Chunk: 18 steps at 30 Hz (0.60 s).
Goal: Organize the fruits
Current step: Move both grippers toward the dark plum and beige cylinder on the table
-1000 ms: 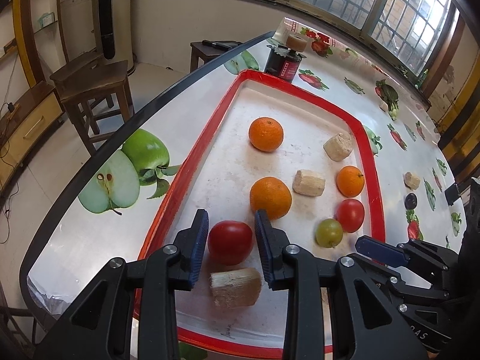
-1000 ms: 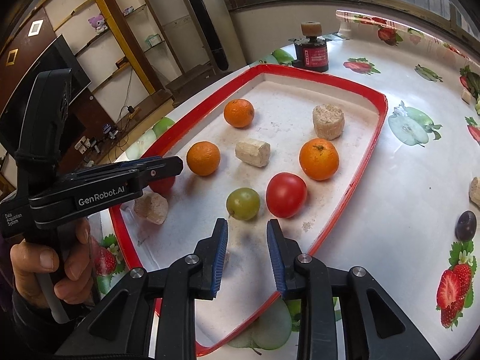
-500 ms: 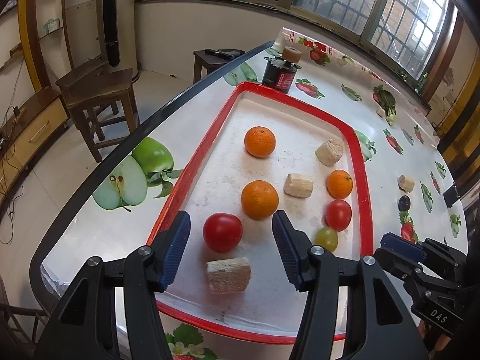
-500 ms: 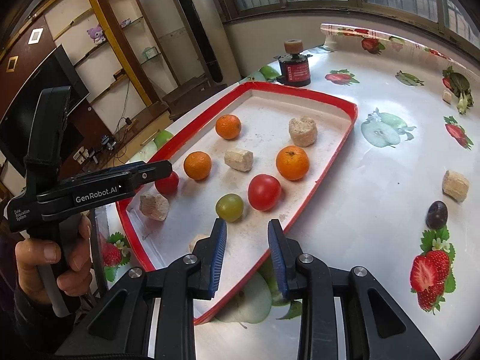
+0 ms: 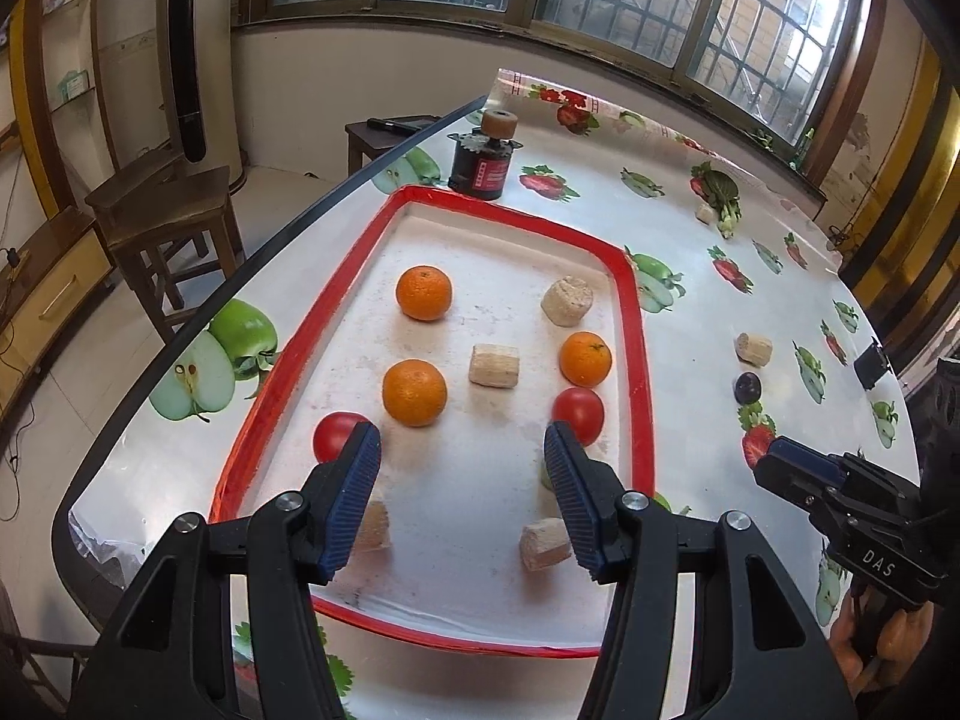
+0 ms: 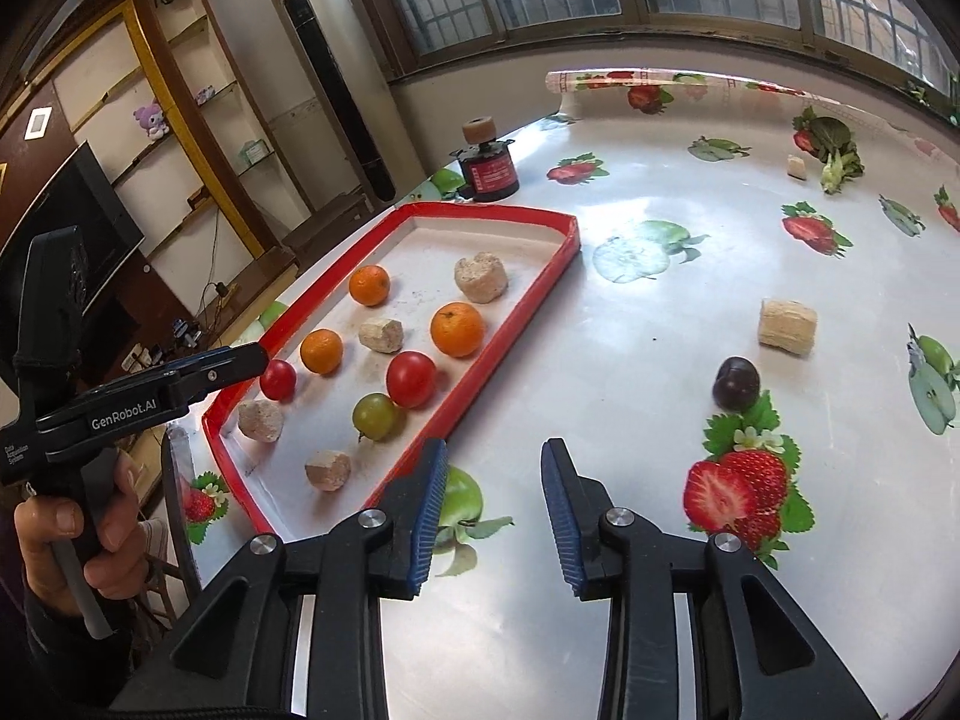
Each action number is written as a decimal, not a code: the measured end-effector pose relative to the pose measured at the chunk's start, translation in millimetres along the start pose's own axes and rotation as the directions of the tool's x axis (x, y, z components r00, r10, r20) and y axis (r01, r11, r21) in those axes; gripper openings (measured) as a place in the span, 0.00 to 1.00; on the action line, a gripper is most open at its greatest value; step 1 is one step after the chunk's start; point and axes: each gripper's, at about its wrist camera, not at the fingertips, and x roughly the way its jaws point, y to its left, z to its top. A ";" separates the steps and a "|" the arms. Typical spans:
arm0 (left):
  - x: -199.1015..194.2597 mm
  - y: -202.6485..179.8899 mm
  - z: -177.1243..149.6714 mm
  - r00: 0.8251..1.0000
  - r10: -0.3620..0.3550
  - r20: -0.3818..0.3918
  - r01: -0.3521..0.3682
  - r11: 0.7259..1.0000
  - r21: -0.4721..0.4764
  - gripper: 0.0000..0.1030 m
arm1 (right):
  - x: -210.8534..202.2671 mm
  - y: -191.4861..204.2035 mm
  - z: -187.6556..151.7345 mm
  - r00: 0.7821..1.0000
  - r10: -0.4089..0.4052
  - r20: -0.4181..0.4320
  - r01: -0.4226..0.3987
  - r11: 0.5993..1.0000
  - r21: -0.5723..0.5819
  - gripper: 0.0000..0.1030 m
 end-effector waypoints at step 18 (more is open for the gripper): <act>-2.1 -71.3 -11.0 0.995 -0.099 -0.031 0.101 0.990 0.100 0.54 | -38.2 -63.2 -15.4 0.995 -0.093 0.042 0.087 0.989 0.122 0.35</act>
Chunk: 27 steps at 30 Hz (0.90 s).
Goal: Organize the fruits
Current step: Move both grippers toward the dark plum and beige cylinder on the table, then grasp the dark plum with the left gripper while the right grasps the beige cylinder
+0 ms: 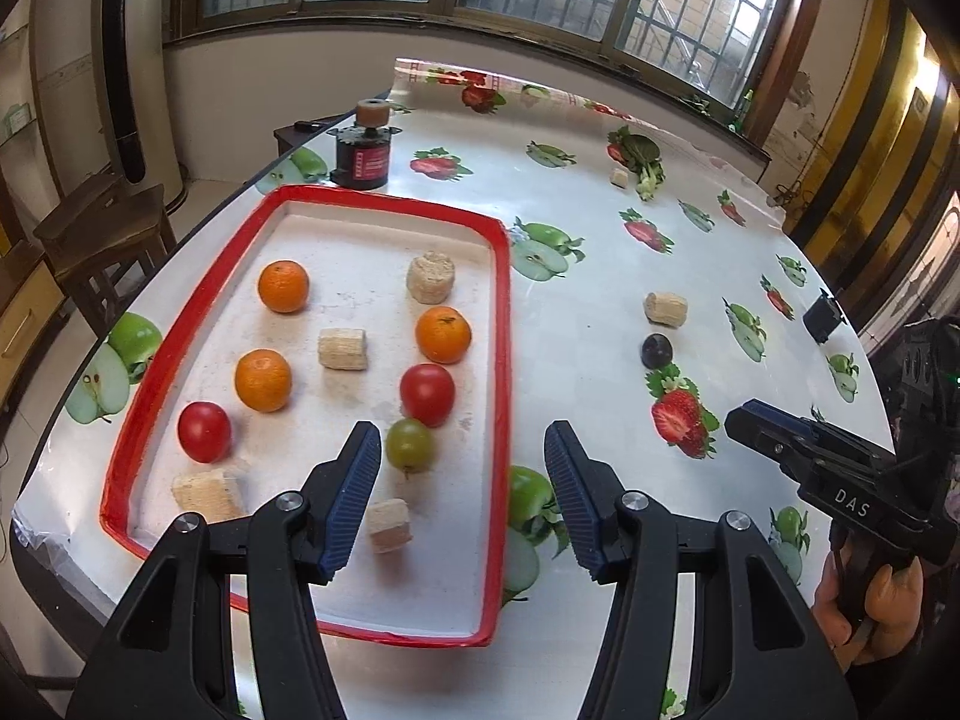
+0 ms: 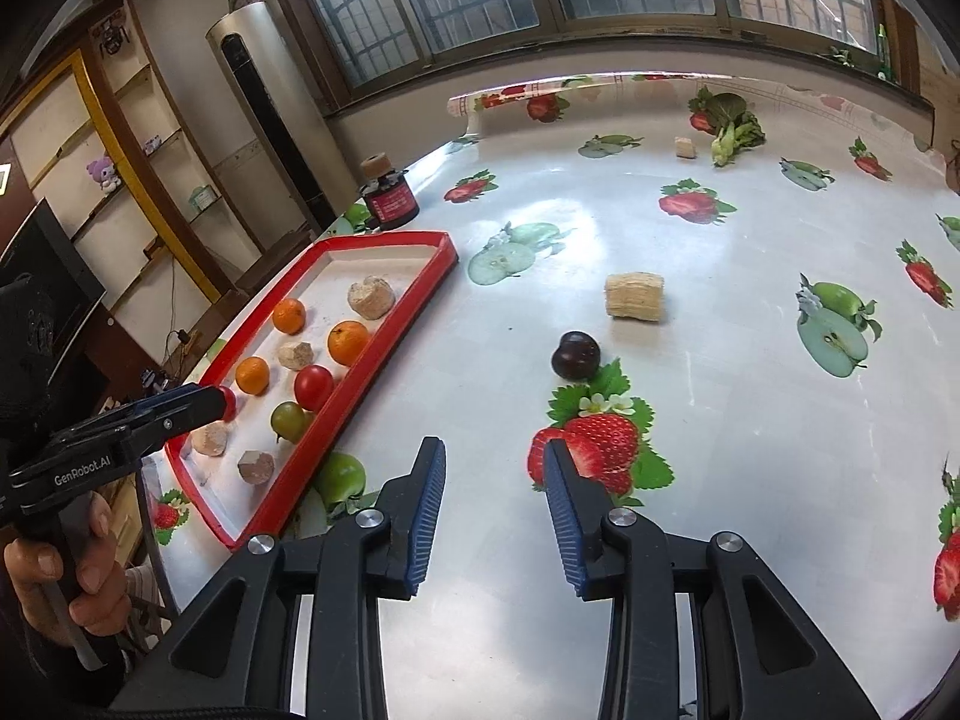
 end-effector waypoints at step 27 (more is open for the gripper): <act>67.2 -93.3 7.3 0.988 -0.096 -0.125 0.109 0.989 0.102 0.54 | 57.2 -68.3 66.3 0.994 -0.101 -0.034 0.103 0.991 0.080 0.45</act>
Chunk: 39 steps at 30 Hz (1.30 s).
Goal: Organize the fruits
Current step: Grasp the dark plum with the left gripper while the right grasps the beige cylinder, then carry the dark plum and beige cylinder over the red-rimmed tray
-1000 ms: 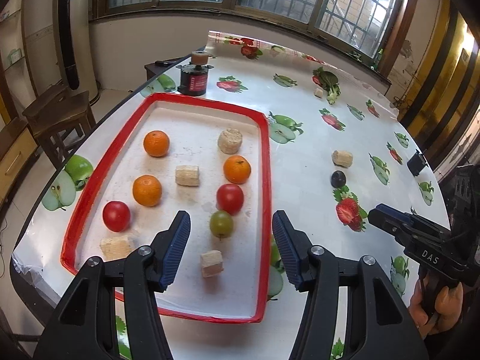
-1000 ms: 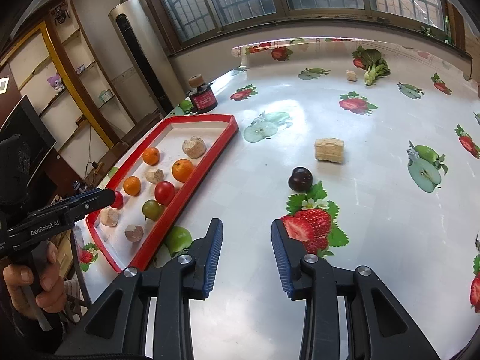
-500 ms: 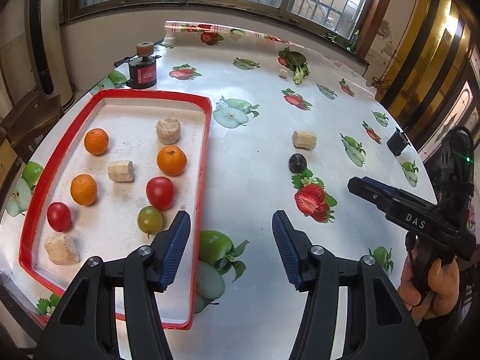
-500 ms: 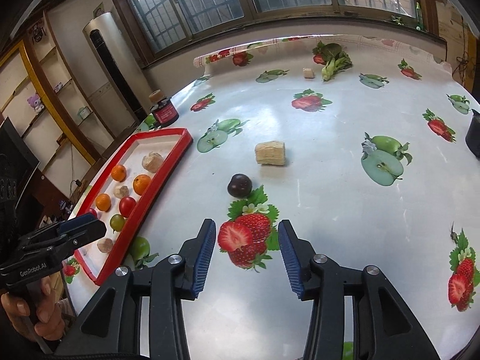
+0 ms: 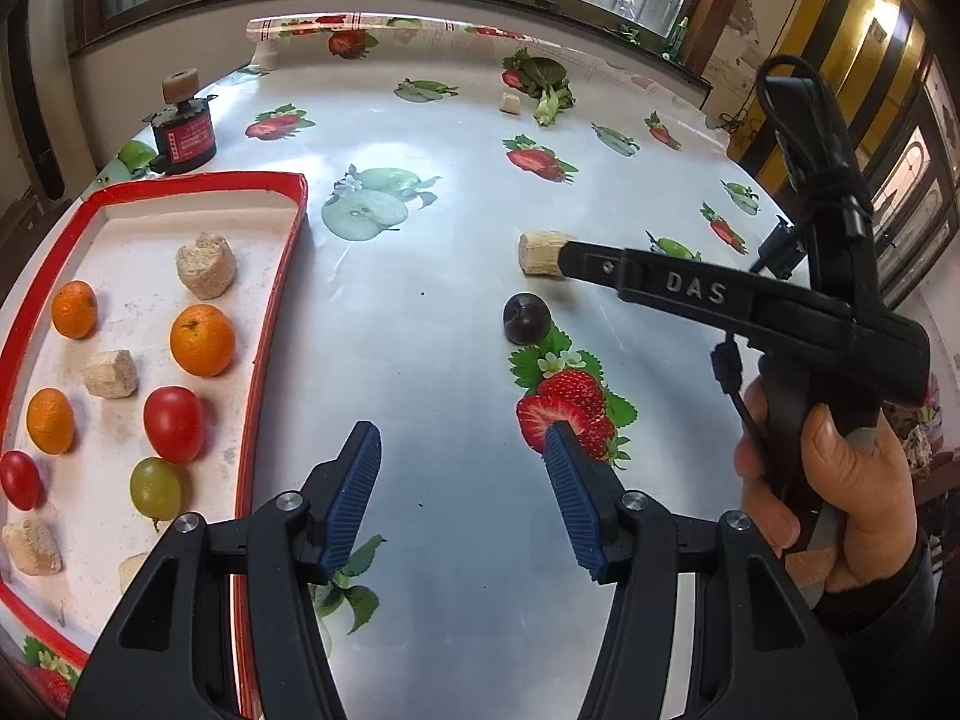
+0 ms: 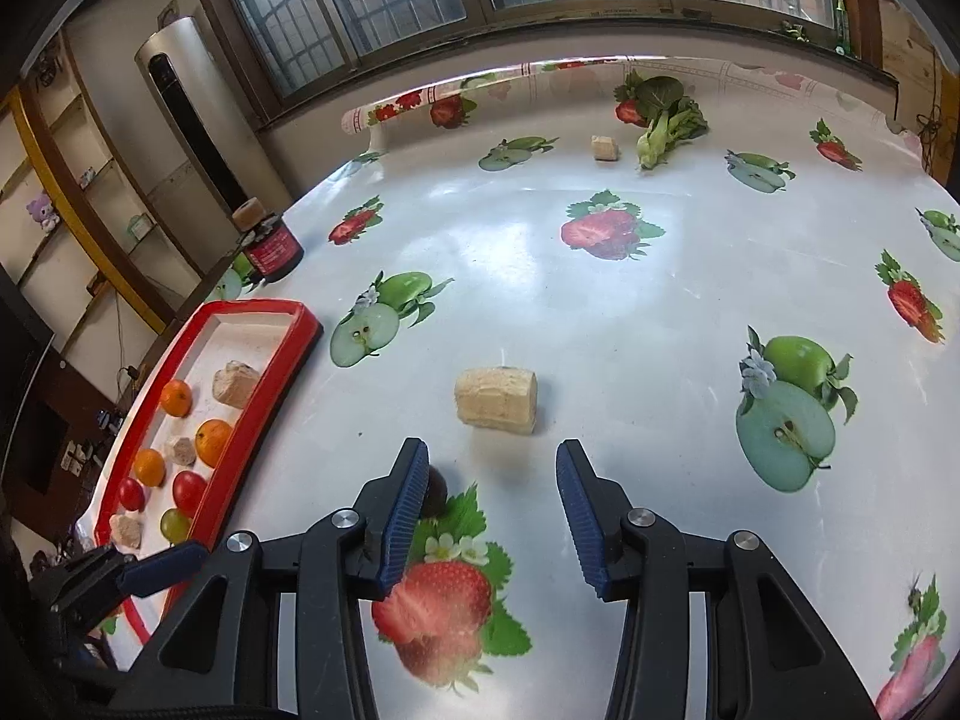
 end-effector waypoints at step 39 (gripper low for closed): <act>-24.3 4.4 18.8 0.984 0.123 0.130 -0.120 0.992 -0.034 0.21 | -62.9 15.5 -46.5 0.990 0.108 0.087 -0.110 0.994 0.022 0.36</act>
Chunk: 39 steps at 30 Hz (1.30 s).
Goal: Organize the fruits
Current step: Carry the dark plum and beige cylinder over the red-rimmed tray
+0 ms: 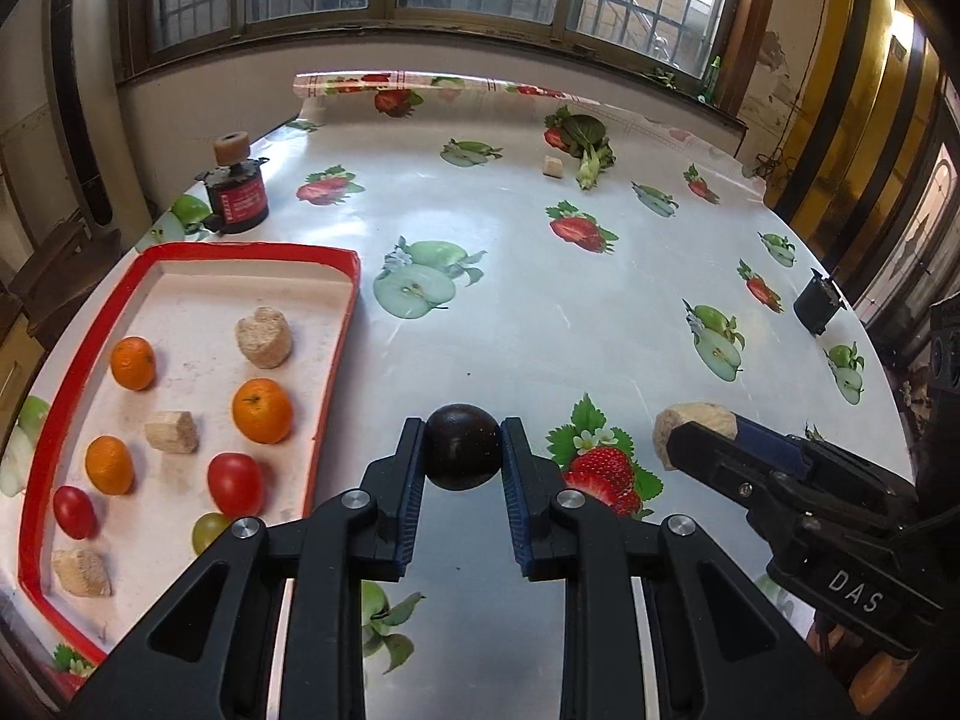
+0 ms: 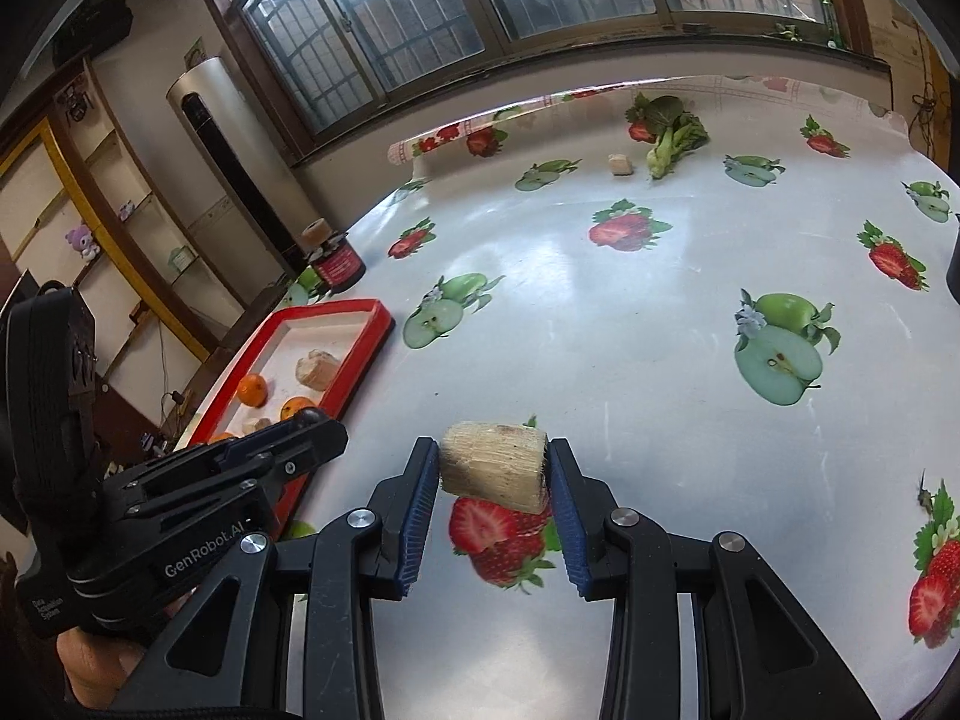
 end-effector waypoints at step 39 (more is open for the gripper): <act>-45.5 96.4 -11.0 0.981 0.183 0.065 -0.174 0.976 -0.129 0.21 | 24.6 110.3 0.7 0.993 0.113 -0.040 -0.118 0.977 -0.176 0.37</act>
